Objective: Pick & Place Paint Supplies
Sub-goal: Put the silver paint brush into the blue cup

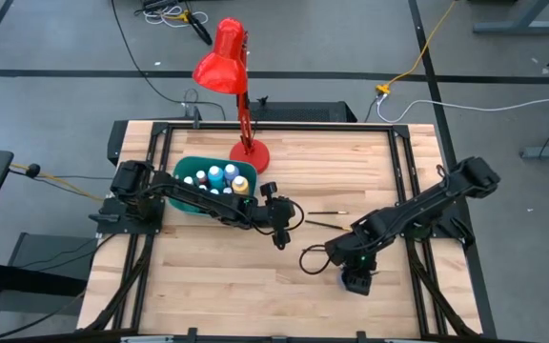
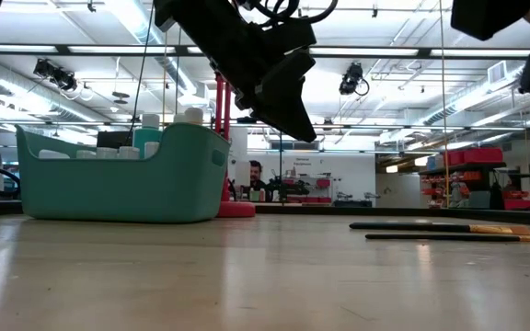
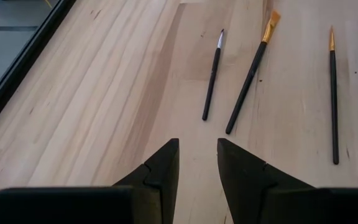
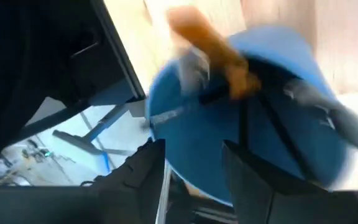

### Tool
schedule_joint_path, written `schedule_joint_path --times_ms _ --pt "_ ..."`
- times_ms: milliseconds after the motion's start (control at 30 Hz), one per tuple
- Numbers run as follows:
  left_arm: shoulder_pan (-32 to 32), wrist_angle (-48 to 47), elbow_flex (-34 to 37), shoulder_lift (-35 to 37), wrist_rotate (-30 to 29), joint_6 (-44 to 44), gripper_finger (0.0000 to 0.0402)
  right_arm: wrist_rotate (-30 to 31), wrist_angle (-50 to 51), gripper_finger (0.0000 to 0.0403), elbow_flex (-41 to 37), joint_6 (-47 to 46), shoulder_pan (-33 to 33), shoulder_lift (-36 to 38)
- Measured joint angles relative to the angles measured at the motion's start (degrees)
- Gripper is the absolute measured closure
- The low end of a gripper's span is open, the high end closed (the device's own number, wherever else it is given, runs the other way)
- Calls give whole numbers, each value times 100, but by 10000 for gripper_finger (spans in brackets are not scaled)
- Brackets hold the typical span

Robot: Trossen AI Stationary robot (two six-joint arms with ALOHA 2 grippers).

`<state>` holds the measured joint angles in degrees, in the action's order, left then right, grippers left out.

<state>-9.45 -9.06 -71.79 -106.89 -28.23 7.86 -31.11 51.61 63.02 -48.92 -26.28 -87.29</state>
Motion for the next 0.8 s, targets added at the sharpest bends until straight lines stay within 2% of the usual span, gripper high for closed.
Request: schedule_joint_path --times_ms 167,433,567,700,800 --pt "2 0 0 0 0 -4 288 547 37 238 9 10 2 181" --pt "2 2 0 -5 0 -13 288 668 232 238 500 158 2 657" --pt "2 0 0 -5 2 -13 288 1023 331 238 787 798 2 985" --pt "0 0 0 -7 2 -13 288 1758 321 238 947 1926 2 1371" --pt "0 0 0 -7 4 40 288 2559 336 238 957 2731 5 1711"
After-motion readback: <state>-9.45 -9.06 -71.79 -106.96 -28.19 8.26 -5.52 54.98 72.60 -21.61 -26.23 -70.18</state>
